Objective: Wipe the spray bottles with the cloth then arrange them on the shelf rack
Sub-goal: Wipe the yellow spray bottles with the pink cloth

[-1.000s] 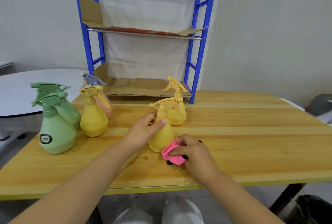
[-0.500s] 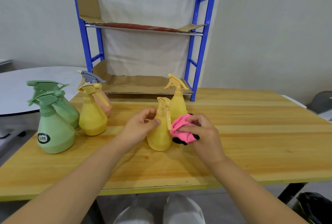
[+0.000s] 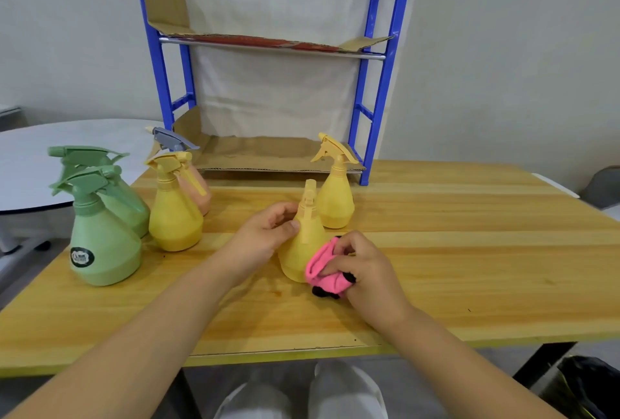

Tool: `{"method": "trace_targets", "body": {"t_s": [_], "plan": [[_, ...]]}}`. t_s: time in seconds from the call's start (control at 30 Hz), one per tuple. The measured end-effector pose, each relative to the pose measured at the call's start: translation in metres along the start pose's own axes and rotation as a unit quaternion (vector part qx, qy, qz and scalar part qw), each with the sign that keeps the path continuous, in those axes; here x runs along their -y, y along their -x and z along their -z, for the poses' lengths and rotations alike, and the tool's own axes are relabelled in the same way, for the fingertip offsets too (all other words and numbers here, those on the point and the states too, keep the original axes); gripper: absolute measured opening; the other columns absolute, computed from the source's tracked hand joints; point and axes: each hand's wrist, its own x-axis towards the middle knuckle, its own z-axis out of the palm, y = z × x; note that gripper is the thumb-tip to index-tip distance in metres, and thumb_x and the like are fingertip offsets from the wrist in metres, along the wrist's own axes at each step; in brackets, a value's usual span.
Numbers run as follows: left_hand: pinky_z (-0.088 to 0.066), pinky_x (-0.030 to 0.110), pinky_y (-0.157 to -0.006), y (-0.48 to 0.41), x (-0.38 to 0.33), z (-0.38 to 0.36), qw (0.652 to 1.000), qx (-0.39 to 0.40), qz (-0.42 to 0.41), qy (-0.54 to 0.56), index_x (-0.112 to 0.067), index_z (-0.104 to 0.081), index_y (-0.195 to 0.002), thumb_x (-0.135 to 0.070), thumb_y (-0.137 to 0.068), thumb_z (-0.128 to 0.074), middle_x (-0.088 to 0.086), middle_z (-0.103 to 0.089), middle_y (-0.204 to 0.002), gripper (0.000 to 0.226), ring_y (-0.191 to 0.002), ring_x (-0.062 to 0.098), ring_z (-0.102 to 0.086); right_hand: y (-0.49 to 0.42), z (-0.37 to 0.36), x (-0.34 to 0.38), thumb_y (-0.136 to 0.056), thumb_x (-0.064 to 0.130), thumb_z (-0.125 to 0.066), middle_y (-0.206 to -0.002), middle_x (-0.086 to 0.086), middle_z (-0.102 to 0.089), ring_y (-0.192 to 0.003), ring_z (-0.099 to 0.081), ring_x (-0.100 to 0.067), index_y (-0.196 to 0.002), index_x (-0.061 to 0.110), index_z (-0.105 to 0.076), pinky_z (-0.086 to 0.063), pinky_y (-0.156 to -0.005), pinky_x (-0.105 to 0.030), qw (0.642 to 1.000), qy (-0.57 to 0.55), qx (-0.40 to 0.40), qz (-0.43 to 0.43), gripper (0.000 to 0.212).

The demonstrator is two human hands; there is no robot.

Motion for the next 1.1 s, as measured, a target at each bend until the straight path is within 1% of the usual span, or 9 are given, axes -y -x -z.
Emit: {"method": "trace_targets", "body": {"t_s": [0.17, 0.33, 0.47, 0.6, 0.73, 0.83, 0.93, 1.03, 1.1], "plan": [[-0.043, 0.003, -0.075, 0.003, -0.002, -0.002, 1.000, 0.003, 0.000, -0.018, -0.015, -0.055, -0.121, -0.007, -0.096, -0.045, -0.009, -0.062, -0.113, 0.028, -0.092, -0.012, -0.058, -0.002, 0.012, -0.005, -0.065, -0.001, -0.077, -0.089, 0.010, -0.050, -0.088, -0.050, -0.006, -0.081, 0.023, -0.075, -0.045, -0.072, -0.017, 0.998, 0.016, 0.061, -0.020, 0.029], [-0.044, 0.005, -0.077, 0.006, -0.006, -0.003, 1.000, 0.019, -0.006, -0.016, -0.018, -0.053, -0.120, -0.007, -0.097, -0.042, -0.011, -0.061, -0.112, 0.028, -0.090, -0.014, -0.058, -0.032, 0.022, 0.009, -0.064, -0.002, -0.080, -0.094, 0.018, -0.051, -0.098, -0.050, -0.001, -0.079, 0.025, -0.075, -0.043, -0.079, -0.011, 0.996, -0.063, -0.035, -0.059, 0.031], [-0.045, 0.013, -0.087, 0.006, -0.003, 0.001, 0.999, 0.027, -0.002, -0.032, -0.025, -0.055, -0.119, -0.012, -0.097, -0.044, -0.008, -0.062, -0.118, 0.028, -0.106, -0.001, -0.057, -0.036, 0.012, 0.014, -0.065, -0.004, -0.080, -0.089, 0.015, -0.053, -0.092, -0.053, -0.003, -0.072, 0.024, -0.073, -0.045, -0.075, -0.013, 0.984, -0.139, -0.051, -0.097, 0.030], [-0.043, 0.011, -0.087, 0.008, -0.002, 0.004, 0.999, 0.025, 0.004, -0.039, -0.026, -0.053, -0.123, -0.015, -0.097, -0.046, -0.009, -0.061, -0.119, 0.029, -0.109, 0.003, -0.055, -0.017, 0.008, 0.006, -0.070, -0.010, -0.071, -0.085, 0.009, -0.052, -0.083, -0.051, 0.000, -0.066, 0.020, -0.069, -0.041, -0.074, -0.010, 0.982, -0.133, -0.005, -0.136, 0.030], [-0.039, 0.022, -0.095, 0.005, -0.004, 0.005, 0.997, 0.018, 0.012, -0.073, -0.026, -0.048, -0.133, -0.018, -0.095, -0.051, -0.008, -0.052, -0.122, 0.039, -0.114, 0.010, -0.049, -0.006, 0.009, -0.004, -0.069, -0.018, -0.063, -0.086, 0.005, -0.052, -0.085, -0.052, -0.005, -0.067, 0.020, -0.070, -0.041, -0.073, -0.012, 0.986, -0.077, 0.054, -0.134, 0.039], [-0.041, 0.023, -0.091, 0.003, -0.008, 0.004, 0.996, -0.001, 0.025, -0.089, -0.028, -0.053, -0.126, -0.017, -0.091, -0.056, -0.007, -0.051, -0.116, 0.036, -0.110, 0.012, -0.049, -0.002, 0.013, -0.003, -0.067, -0.014, -0.070, -0.087, 0.008, -0.053, -0.086, -0.052, -0.002, -0.070, 0.019, -0.073, -0.043, -0.075, -0.012, 0.987, -0.081, 0.054, -0.127, 0.034], [-0.046, 0.025, -0.089, 0.004, -0.010, 0.001, 0.999, -0.001, 0.032, -0.026, -0.028, -0.055, -0.111, -0.014, -0.087, -0.062, -0.004, -0.058, -0.118, 0.028, -0.110, 0.014, -0.055, 0.007, 0.013, 0.001, -0.064, -0.010, -0.076, -0.086, 0.010, -0.054, -0.088, -0.053, -0.001, -0.071, 0.023, -0.074, -0.042, -0.078, -0.010, 0.987, -0.108, 0.024, -0.120, 0.034], [-0.049, 0.017, -0.079, 0.005, -0.014, -0.002, 0.997, -0.072, 0.034, -0.006, -0.021, -0.052, -0.111, -0.013, -0.086, -0.064, -0.005, -0.063, -0.107, 0.029, -0.100, 0.009, -0.060, 0.015, 0.013, 0.006, -0.063, -0.009, -0.077, -0.090, 0.011, -0.055, -0.093, -0.053, -0.002, -0.071, 0.025, -0.074, -0.045, -0.078, -0.013, 0.984, -0.130, -0.015, -0.118, 0.035], [-0.052, 0.027, -0.081, 0.004, -0.020, -0.001, 0.989, -0.133, 0.058, 0.024, -0.018, -0.053, -0.115, -0.021, -0.086, -0.065, -0.003, -0.064, -0.106, 0.032, -0.097, 0.011, -0.061, 0.016, 0.014, 0.009, -0.064, -0.007, -0.078, -0.092, 0.012, -0.054, -0.095, -0.052, 0.000, -0.075, 0.025, -0.074, -0.045, -0.078, -0.013, 0.984, -0.130, -0.055, -0.107, 0.034]]}}
